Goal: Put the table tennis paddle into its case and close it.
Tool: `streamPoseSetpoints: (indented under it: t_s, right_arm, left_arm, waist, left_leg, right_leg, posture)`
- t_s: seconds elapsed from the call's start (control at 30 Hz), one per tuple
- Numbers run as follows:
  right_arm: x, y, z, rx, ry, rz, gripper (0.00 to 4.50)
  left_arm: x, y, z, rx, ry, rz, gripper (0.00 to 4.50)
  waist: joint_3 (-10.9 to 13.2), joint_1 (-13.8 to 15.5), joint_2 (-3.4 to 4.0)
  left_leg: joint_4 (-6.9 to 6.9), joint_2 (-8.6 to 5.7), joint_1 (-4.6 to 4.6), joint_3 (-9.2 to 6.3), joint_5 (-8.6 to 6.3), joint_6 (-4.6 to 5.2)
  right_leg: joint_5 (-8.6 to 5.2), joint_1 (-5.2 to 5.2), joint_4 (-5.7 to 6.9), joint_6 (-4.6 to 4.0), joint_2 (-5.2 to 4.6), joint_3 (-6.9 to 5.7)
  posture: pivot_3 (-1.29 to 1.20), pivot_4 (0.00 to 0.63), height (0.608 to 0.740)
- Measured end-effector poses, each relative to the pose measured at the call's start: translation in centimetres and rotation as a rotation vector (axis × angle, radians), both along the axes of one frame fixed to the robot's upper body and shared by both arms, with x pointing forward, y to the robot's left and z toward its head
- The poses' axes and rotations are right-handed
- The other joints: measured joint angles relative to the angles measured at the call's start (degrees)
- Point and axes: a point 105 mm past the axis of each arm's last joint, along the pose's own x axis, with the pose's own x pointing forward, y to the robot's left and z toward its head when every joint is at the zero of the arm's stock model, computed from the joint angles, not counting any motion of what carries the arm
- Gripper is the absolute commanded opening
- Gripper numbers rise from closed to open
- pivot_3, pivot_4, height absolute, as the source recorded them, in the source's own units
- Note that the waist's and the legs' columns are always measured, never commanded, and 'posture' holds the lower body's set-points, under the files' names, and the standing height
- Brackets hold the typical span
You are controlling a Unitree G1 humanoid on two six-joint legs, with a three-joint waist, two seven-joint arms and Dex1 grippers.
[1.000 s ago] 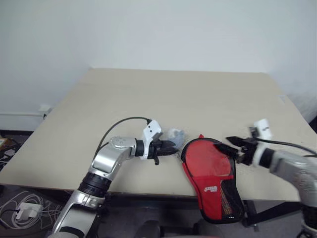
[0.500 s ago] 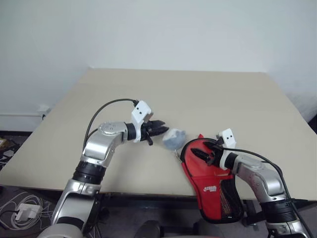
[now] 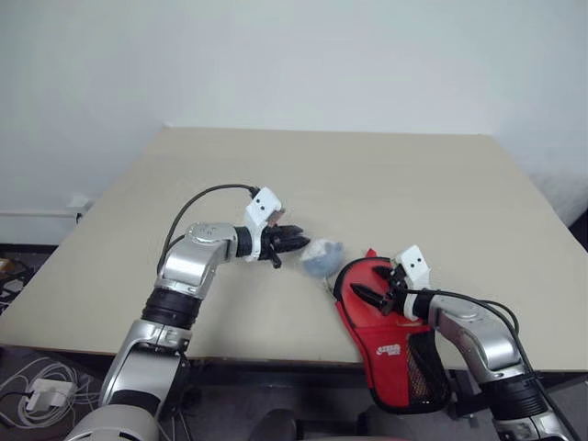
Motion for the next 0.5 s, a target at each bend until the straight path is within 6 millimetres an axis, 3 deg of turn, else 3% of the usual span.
streamPoseSetpoints:
  t_s: [0.23,0.5]
  right_arm:
    - [-0.1,0.0,-0.5,-0.032,-0.004,-0.006,4.06]
    - [-0.2,-0.1,-0.8,-0.057,-0.003,-0.008,4.06]
  left_arm:
    - [0.0,-0.7,-2.1,0.002,0.099,-0.023,4.41]
    - [1.3,-2.5,-3.5,0.017,0.152,-0.030,4.41]
  waist:
    - [-0.34,0.09,-0.41]
    - [-0.43,0.21,-0.53]
  left_leg:
    - [0.00,0.00,0.13,-0.06,0.00,0.00]
    - [0.00,-0.01,0.25,-0.04,-0.01,0.01]
  right_leg:
    - [0.00,0.21,-0.06,0.00,0.01,-0.09]
    - [0.00,0.43,-0.15,0.00,0.01,-0.16]
  posture:
    - [0.00,0.000,0.716]
    - [0.00,0.000,0.716]
